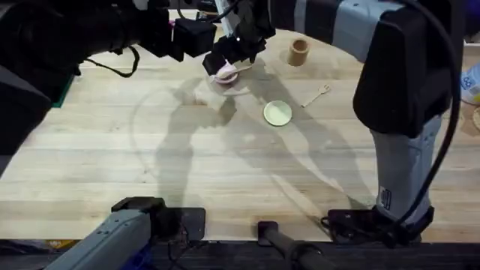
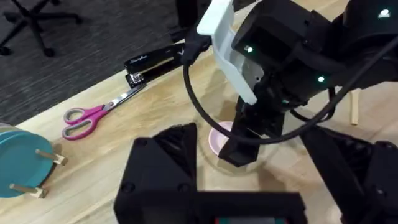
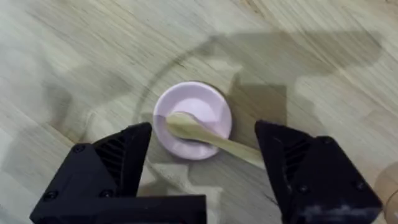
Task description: Pick up a utensil and set it on the pink plate, then put the other utensil in the container.
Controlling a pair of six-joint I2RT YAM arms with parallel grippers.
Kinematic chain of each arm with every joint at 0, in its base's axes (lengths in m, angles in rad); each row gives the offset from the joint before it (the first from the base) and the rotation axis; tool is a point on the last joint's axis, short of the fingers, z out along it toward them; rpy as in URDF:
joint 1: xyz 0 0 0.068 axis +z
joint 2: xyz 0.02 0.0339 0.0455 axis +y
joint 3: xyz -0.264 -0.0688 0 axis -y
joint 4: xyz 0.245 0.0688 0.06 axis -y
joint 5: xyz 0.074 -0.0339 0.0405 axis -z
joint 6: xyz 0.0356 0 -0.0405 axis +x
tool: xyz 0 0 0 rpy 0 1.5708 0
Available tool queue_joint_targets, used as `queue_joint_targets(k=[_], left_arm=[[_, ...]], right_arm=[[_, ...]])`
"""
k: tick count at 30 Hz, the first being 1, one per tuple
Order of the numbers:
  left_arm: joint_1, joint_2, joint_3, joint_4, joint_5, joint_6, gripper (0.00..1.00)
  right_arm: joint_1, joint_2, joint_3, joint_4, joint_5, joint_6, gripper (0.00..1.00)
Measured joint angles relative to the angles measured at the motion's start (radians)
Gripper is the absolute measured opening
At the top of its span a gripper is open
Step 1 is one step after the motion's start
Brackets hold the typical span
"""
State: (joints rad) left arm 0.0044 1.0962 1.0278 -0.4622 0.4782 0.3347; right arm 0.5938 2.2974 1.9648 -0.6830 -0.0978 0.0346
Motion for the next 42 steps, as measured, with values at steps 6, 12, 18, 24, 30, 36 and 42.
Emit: queue_joint_targets(k=[6,12,18,24,30,36,42], left_arm=[[0.000,0.000,0.000,-0.005,0.000,0.000,0.994],[0.000,0.000,0.000,-0.005,0.000,0.000,0.994],[0.000,0.000,0.000,-0.005,0.000,0.000,0.994],[0.000,0.000,0.000,-0.005,0.000,0.000,0.993],[0.000,0.000,0.000,-0.005,0.000,0.000,0.993],[0.000,0.000,0.000,-0.005,0.000,0.000,0.993],[0.000,0.000,0.000,-0.005,0.000,0.000,0.993]], right_arm=[[0.000,0.000,0.000,-0.003,0.037,0.000,0.997],[-0.004,-0.013,0.001,-0.044,0.136,-0.001,0.997],[-0.035,-0.028,0.095,-0.209,0.179,-0.005,0.998],[-0.105,-0.042,0.214,-0.316,0.184,-0.021,0.998],[-0.186,-0.180,0.220,-0.396,0.180,-0.043,0.998],[-0.239,-0.326,0.161,-0.390,0.180,-0.050,0.998],[-0.280,-0.513,-0.016,-0.366,0.180,-0.069,0.998]])
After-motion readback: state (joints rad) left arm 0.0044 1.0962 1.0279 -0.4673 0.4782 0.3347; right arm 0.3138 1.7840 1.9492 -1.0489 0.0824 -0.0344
